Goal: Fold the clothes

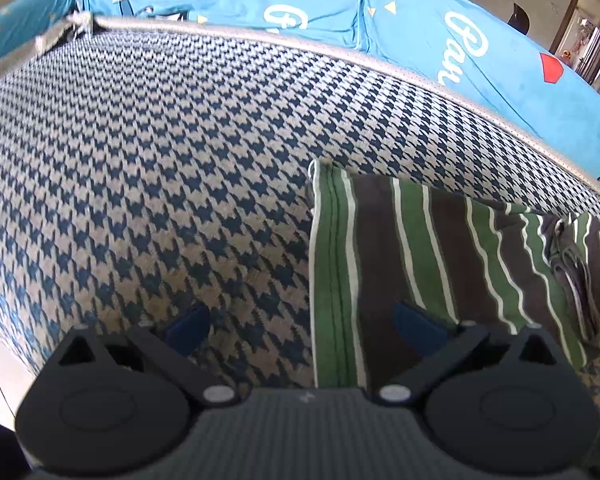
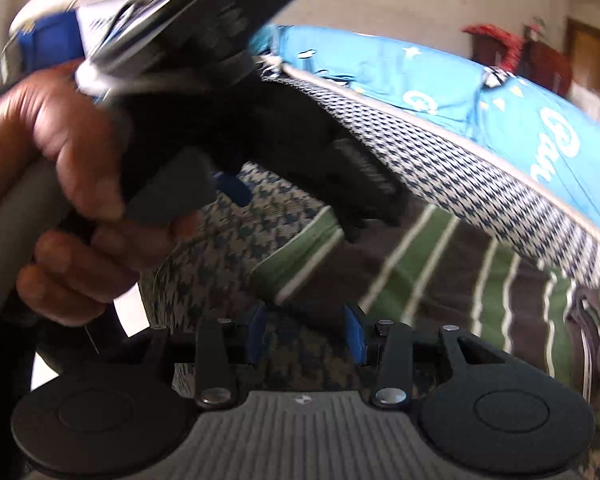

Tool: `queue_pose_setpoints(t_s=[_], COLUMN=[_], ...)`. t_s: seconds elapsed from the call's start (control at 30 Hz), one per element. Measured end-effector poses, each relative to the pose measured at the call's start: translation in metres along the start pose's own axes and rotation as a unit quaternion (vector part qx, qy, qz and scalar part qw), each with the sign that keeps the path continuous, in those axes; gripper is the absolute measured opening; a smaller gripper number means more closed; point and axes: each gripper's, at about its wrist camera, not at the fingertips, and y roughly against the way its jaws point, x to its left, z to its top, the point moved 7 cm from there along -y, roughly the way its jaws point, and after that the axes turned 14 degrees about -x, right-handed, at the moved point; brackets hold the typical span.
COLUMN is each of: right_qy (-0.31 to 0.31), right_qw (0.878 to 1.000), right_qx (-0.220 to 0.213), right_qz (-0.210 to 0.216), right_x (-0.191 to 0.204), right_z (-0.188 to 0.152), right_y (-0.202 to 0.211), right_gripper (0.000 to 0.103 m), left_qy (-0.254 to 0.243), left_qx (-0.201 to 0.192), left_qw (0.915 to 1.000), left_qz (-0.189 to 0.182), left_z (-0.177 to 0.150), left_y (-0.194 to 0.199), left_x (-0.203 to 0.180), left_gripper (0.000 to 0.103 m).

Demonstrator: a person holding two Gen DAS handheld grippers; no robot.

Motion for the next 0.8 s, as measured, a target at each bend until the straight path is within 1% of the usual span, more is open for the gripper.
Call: queue_pose_setpoints(t_s=[0.2, 0.3, 0.43, 0.5, 0.53, 0.57, 0.6, 0.63, 0.7, 0.77, 0.8], right_qy=[0.068, 0.079, 0.069, 0.063, 0.060, 0.057, 0.052, 0.040, 0.011, -0.035, -0.043], right_qw=[0.998, 0.997, 0.998, 0.998, 0.998, 0.998, 0.998, 0.999, 1.000, 0.999, 0.999], right_qx=[-0.001, -0.008, -0.012, -0.013, -0.013, -0.014, -0.014, -0.015, -0.015, -0.018, -0.018], right_qz=[0.002, -0.004, -0.009, -0.012, -0.014, -0.016, -0.018, -0.020, -0.024, -0.023, -0.023], right_x=[0.014, 0.014, 0.009, 0.007, 0.006, 0.005, 0.004, 0.001, -0.006, -0.019, -0.022], right_z=[-0.005, -0.006, -0.004, -0.004, -0.003, -0.003, -0.002, -0.001, 0.002, 0.005, 0.005], right_y=[-0.014, -0.021, -0.026, -0.028, -0.028, -0.029, -0.029, -0.028, -0.025, -0.022, -0.022], right_gripper=[0.042, 0.042, 0.042, 0.030, 0.021, 0.016, 0.013, 0.010, 0.010, 0.010, 0.010], left_qy=[0.018, 0.025, 0.031, 0.038, 0.043, 0.047, 0.051, 0.054, 0.062, 0.072, 0.074], left_qx=[0.016, 0.025, 0.035, 0.041, 0.044, 0.047, 0.051, 0.056, 0.067, 0.077, 0.081], left_qw=[0.9996, 0.9991, 0.9986, 0.9978, 0.9973, 0.9968, 0.9963, 0.9958, 0.9941, 0.9919, 0.9911], left_qz=[-0.014, -0.021, -0.026, -0.035, -0.040, -0.044, -0.047, -0.049, -0.058, -0.070, -0.076], left_z=[-0.001, -0.002, 0.000, 0.005, 0.007, 0.010, 0.011, 0.013, 0.016, 0.018, 0.019], left_y=[0.001, 0.000, -0.001, -0.002, -0.002, -0.003, -0.003, -0.004, -0.006, -0.008, -0.009], left_x=[0.002, 0.002, 0.003, 0.005, 0.006, 0.007, 0.006, 0.008, 0.010, 0.013, 0.015], left_gripper=[0.103, 0.103, 0.103, 0.103, 0.103, 0.103, 0.103, 0.103, 0.103, 0.103, 0.103])
